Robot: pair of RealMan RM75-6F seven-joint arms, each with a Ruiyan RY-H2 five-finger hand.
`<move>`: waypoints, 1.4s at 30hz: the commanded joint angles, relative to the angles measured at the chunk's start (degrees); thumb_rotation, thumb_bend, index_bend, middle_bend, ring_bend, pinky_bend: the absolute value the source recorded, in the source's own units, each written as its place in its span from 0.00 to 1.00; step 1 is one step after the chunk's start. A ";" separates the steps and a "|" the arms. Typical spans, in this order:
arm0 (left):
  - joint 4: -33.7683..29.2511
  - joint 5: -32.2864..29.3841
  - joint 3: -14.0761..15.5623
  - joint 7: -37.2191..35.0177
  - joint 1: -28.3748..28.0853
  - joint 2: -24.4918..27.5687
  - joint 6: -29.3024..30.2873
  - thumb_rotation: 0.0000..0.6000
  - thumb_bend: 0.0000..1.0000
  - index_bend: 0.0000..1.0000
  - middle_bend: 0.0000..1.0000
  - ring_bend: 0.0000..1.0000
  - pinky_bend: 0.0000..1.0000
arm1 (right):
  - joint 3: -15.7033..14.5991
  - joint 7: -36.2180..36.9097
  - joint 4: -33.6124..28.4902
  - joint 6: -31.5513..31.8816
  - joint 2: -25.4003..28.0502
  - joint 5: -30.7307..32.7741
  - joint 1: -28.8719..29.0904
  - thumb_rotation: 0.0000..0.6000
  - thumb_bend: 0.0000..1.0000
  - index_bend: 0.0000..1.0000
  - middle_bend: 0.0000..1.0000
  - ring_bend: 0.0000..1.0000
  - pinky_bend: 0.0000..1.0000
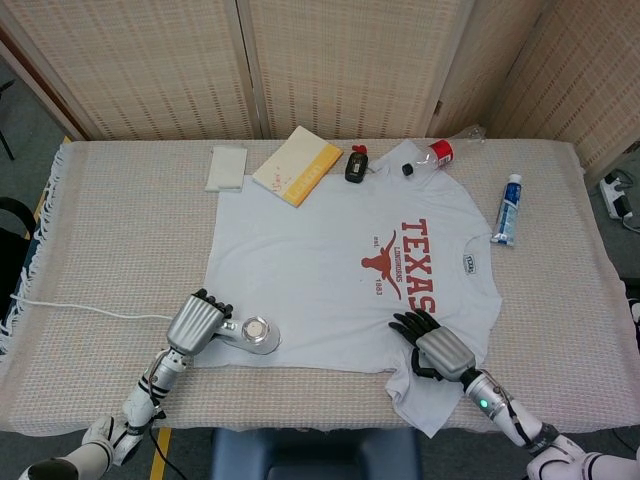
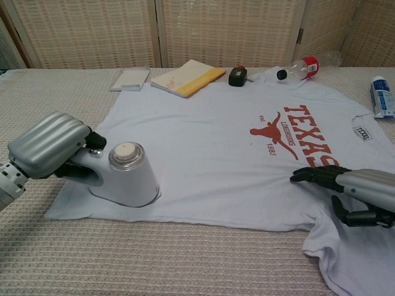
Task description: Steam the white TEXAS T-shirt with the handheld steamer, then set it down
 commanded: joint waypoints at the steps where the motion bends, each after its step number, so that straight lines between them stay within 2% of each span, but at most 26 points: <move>1: -0.07 0.18 0.03 1.71 0.79 1.07 0.25 1.00 0.32 0.92 1.00 0.91 0.71 | 0.00 0.20 0.06 0.13 -0.02 -0.10 -0.04 0.30 0.92 0.00 0.00 0.00 0.00; 5: 1.50 -0.79 -0.88 1.72 1.11 1.43 -0.97 1.00 0.32 0.92 1.00 0.91 0.71 | -0.07 0.50 0.08 0.38 0.02 -0.32 -0.10 0.30 0.92 0.00 0.00 0.00 0.00; 9: 3.91 -3.66 -3.47 -0.13 1.48 1.89 -3.09 1.00 0.32 0.92 1.00 0.91 0.71 | -0.06 0.61 -0.03 0.65 0.28 -0.40 -0.21 0.30 0.92 0.00 0.00 0.00 0.00; 14: 3.86 -9.86 -9.56 -5.09 1.33 2.66 -6.23 1.00 0.32 0.92 1.00 0.91 0.71 | 0.11 0.21 -0.92 1.52 0.91 -0.63 -0.39 0.30 0.92 0.00 0.00 0.00 0.00; 17: 2.68 -14.43 -14.41 -8.12 0.70 4.10 -8.09 1.00 0.32 0.92 1.00 0.91 0.71 | 0.48 -0.72 -2.67 3.11 2.05 -1.04 -0.66 0.30 0.92 0.00 0.00 0.00 0.00; 20: 2.57 -17.05 -16.88 -8.91 0.42 5.27 -10.10 1.00 0.32 0.92 1.00 0.91 0.71 | 1.08 -1.83 -5.04 5.52 3.77 -1.49 -1.19 0.30 0.92 0.00 0.00 0.00 0.00; 27: 5.26 -19.75 -18.66 -8.60 0.28 5.34 -13.87 1.00 0.31 0.89 1.00 0.88 0.71 | 2.14 -5.02 -10.36 9.94 8.28 -2.04 -2.52 0.30 0.92 0.00 0.00 0.00 0.00; 30: 6.24 -20.35 -18.73 -8.25 0.43 4.72 -15.41 1.00 0.31 0.83 0.98 0.82 0.71 | 2.24 -6.36 -12.17 11.28 10.07 -2.14 -3.23 0.30 0.91 0.00 0.00 0.00 0.00; 31: 6.31 -20.55 -18.74 -8.06 0.49 4.57 -16.05 1.00 0.30 0.78 0.93 0.77 0.71 | 2.29 -6.72 -12.58 11.72 10.54 -2.11 -3.50 0.30 0.88 0.00 0.00 0.00 0.00; 33: 6.70 -21.05 -18.61 -5.95 0.50 4.42 -18.16 1.00 0.25 0.58 0.71 0.57 0.68 | 2.43 -7.46 -13.32 12.75 11.47 -1.91 -4.20 0.30 0.71 0.00 0.00 0.00 0.00; 34: 6.60 -21.38 -18.58 -4.67 0.46 4.49 -19.49 1.00 0.20 0.44 0.56 0.43 0.63 | 2.51 -7.68 -13.61 13.18 11.85 -1.81 -4.50 0.30 0.63 0.00 0.00 0.00 0.00; 35: 6.15 -21.76 -18.66 -3.65 0.41 4.69 -20.70 1.00 0.15 0.29 0.40 0.29 0.53 | 2.60 -7.84 -13.88 13.60 12.23 -1.69 -4.78 0.30 0.53 0.00 0.00 0.00 0.00; 37: 3.95 -22.69 -19.12 -2.38 0.40 5.69 -22.75 1.00 0.04 0.06 0.16 0.08 0.33 | 2.82 -8.17 -14.47 14.62 13.15 -1.47 -5.45 0.30 0.37 0.00 0.00 0.00 0.00; 38: 1.88 -23.21 -19.57 -2.67 0.50 6.61 -23.29 1.00 0.01 0.01 0.06 0.02 0.24 | 3.03 -8.27 -14.78 15.27 13.71 -1.35 -5.81 0.30 0.31 0.00 0.00 0.00 0.00; 39: 0.24 -23.43 -19.80 -2.87 0.66 7.42 -23.37 1.00 0.00 0.00 0.03 0.00 0.21 | 3.22 -8.30 -15.03 15.77 14.16 -1.22 -6.08 0.30 0.27 0.00 0.00 0.00 0.00; 42: -6.28 -24.01 -20.13 -1.79 1.74 10.97 -23.17 1.00 0.00 0.00 0.00 0.00 0.13 | 3.96 -8.21 -16.01 17.43 15.92 -0.72 -6.94 0.30 0.16 0.00 0.00 0.00 0.00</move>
